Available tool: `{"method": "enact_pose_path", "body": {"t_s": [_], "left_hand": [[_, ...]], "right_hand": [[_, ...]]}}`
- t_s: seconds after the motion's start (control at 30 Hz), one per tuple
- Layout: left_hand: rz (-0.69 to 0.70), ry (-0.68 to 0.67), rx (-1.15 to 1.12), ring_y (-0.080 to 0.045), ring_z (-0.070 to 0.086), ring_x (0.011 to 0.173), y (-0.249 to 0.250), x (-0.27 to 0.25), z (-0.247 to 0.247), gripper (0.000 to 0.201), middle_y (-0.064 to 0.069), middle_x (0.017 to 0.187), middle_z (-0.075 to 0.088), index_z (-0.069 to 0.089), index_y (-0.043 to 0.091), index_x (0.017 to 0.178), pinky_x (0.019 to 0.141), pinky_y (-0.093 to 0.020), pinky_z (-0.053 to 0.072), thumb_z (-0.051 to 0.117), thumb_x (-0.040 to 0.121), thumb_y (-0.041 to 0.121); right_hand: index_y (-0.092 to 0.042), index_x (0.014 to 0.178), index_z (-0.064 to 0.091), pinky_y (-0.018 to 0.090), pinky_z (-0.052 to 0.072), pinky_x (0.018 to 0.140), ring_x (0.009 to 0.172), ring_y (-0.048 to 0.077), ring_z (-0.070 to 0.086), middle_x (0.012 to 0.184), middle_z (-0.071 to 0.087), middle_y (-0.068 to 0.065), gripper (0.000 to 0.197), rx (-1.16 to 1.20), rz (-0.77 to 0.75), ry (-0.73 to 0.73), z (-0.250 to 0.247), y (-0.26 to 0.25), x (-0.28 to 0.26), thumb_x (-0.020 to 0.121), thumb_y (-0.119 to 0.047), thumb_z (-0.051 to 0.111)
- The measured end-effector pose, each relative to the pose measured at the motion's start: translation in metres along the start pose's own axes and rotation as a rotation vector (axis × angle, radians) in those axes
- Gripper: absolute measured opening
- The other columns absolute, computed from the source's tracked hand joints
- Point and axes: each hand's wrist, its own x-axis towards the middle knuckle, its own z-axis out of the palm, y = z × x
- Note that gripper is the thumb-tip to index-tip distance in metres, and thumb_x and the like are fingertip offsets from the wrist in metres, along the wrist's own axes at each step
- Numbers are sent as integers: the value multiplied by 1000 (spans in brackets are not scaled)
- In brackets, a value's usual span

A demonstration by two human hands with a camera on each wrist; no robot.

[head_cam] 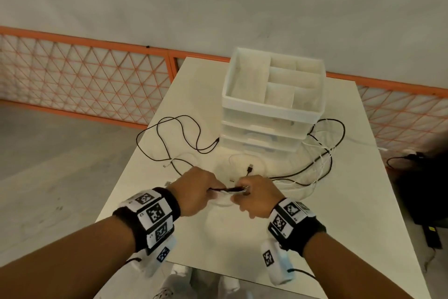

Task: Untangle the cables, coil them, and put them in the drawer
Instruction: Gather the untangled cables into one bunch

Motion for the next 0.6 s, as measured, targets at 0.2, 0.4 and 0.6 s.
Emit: {"method": "enact_pose_path", "body": {"t_s": [0.2, 0.4, 0.6], "left_hand": [[-221, -69, -20, -19, 61, 81, -27, 3, 1, 14, 1, 71, 59, 69, 9, 82, 67, -18, 42, 63, 91, 17], [-282, 76, -92, -22, 66, 100, -59, 6, -18, 18, -3, 100, 74, 78, 19, 99, 90, -33, 51, 61, 92, 18], [-185, 44, -312, -4, 59, 66, -76, 6, -35, 20, 9, 73, 65, 77, 14, 97, 54, -3, 39, 60, 90, 6]], "right_hand": [[-34, 106, 66, 28, 48, 72, 67, 14, 57, 67, 59, -12, 20, -246, -103, 352, 23, -1, 22, 90, -24, 61], [-45, 106, 48, 31, 53, 70, 64, 7, 58, 92, 67, -12, 37, -42, -73, 394, 52, 14, 21, 84, -19, 62], [-45, 138, 46, 35, 51, 94, 109, 26, 64, 120, 66, 2, 47, -370, 171, 123, 75, -7, 45, 94, -27, 48]]}}
